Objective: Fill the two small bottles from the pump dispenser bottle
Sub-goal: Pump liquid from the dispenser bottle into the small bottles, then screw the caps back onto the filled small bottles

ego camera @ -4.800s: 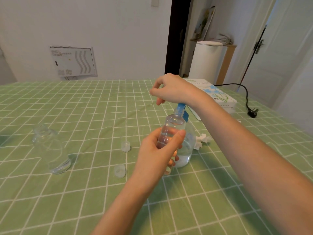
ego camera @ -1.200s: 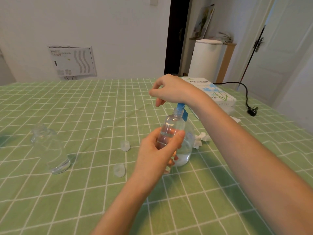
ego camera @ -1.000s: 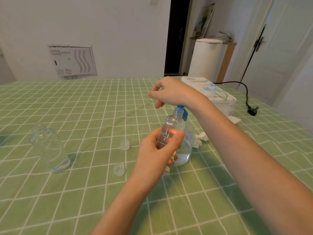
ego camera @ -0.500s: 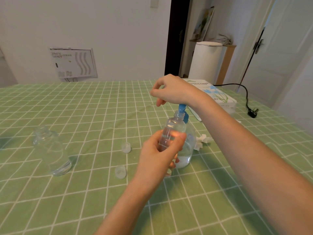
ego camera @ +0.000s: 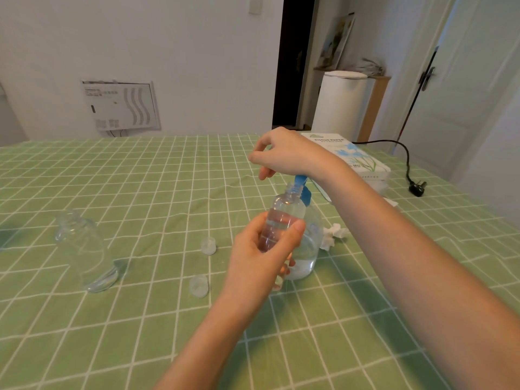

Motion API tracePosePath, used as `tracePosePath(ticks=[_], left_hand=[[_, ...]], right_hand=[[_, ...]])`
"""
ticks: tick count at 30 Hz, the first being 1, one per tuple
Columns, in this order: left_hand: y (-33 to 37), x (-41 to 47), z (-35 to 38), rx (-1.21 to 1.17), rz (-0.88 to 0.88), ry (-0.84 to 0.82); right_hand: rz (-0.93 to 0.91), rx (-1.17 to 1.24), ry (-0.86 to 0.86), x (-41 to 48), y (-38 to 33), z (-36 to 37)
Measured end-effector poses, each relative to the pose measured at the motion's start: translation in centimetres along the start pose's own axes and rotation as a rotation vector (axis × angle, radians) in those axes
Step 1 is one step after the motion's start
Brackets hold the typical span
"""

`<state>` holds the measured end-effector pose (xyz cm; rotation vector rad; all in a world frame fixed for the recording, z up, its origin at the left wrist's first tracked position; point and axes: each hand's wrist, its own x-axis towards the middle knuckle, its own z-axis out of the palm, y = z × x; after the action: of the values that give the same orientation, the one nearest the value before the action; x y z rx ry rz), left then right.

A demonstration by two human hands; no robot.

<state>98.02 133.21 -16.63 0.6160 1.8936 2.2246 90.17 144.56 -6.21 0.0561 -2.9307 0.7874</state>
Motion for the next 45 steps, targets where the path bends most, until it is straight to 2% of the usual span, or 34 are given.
tracePosePath(ticks=[6, 14, 18, 22, 28, 34, 38, 43, 45], left_hand=[[0.2, -0.1, -0.2, 0.003, 0.005, -0.027], [1.4, -0.9, -1.4, 0.010, 0.018, -0.143], [1.9, -0.9, -1.9, 0.024, 0.045, -0.148], [2.8, -1.7, -2.9, 0.043, 0.074, -0.133], [2.8, -4.2, -6.1, 0.053, 0.046, 0.010], [3.1, -7.7, -8.7, 0.034, 0.056, 0.139], [2.7, -9.8, -9.8, 0.050, 0.064, 0.199], [2.2, -11.7, -10.4, 0.071, 0.069, 0.213], [2.0, -12.1, -10.5, 0.071, 0.063, 0.228]], right_hand=[[0.022, 0.063, 0.012, 0.1, 0.2, 0.0], [0.079, 0.198, -0.016, 0.2, -0.5, -1.2], [0.115, 0.142, -0.048, -0.1, -0.5, -1.2], [0.081, 0.192, -0.016, -0.8, -0.8, -2.1], [-0.127, 0.175, 0.056, -3.1, -2.9, -2.6], [-0.299, 0.246, 0.059, -8.2, -4.7, 1.6], [-0.277, 0.293, -0.001, -10.3, -3.5, 6.5], [-0.193, 0.057, -0.076, -10.5, -1.0, 12.0], [-0.168, 0.032, -0.084, -10.1, -0.8, 13.1]])
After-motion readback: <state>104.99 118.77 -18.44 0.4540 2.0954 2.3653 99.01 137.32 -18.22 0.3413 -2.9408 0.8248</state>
